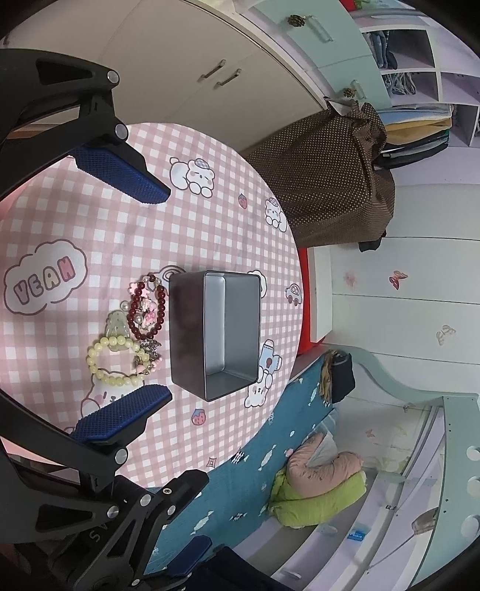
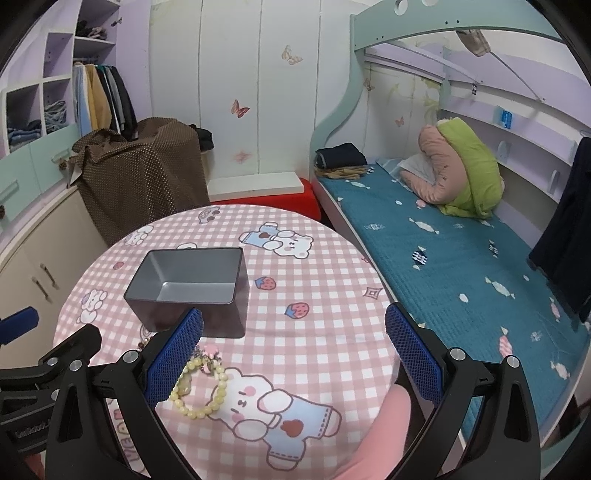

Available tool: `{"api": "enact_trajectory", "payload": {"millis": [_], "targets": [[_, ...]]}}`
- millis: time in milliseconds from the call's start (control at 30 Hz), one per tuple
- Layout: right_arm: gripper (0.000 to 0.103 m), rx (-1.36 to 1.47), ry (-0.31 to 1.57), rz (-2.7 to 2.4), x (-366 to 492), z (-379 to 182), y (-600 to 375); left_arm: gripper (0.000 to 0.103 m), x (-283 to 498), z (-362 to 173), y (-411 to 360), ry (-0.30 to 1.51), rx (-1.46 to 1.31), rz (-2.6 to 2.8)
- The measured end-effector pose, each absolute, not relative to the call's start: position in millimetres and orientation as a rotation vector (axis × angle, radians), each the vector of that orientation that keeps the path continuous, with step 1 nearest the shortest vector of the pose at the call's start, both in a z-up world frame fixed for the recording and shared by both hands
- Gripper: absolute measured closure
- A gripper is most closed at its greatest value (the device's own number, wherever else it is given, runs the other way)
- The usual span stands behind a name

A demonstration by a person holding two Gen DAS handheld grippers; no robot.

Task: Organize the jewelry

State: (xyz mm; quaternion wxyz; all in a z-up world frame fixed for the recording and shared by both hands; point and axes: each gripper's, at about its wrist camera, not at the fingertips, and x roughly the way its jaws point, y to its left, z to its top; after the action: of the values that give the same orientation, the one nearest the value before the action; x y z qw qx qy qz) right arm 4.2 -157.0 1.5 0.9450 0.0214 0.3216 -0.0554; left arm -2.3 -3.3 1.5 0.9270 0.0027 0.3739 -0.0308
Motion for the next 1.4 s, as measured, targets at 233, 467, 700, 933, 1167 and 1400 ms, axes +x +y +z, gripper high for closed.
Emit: {"api": "enact_trajectory", "payload": {"millis": [233, 467, 700, 933, 1167, 1400], "targets": [[0.007, 0.047, 0.652, -0.108, 2.5, 2.7, -157.6, 0.008, -2.2, 2.3, -3.4, 0.765, 0.006, -0.059], [0.007, 0.050, 0.652, -0.101, 2.0, 2.3, -157.3, 0.008, -2.9, 2.8, -2.9, 0.766, 0.002, -0.058], [0.007, 0.049, 0.655, -0.099, 1.8, 1.9, -156.4, 0.008, -3.0, 1.2, -1.4, 0.772, 0.000, -0.056], [0.007, 0.047, 0.658, -0.099, 2.4, 1.9, -155.9, 0.008, -1.5, -2.1, -0.2, 0.782, -0.006, -0.060], [0.007, 0.049, 0.661, -0.095, 2.7, 0.6, -155.4, 0.008, -0.7, -4.1, 0.1, 0.786, -0.004, -0.058], [0.007, 0.047, 0.680, -0.088, 7.2, -4.9, -154.8, 0.008, 1.3, -9.3, 1.1, 0.801, 0.002, -0.058]]}}
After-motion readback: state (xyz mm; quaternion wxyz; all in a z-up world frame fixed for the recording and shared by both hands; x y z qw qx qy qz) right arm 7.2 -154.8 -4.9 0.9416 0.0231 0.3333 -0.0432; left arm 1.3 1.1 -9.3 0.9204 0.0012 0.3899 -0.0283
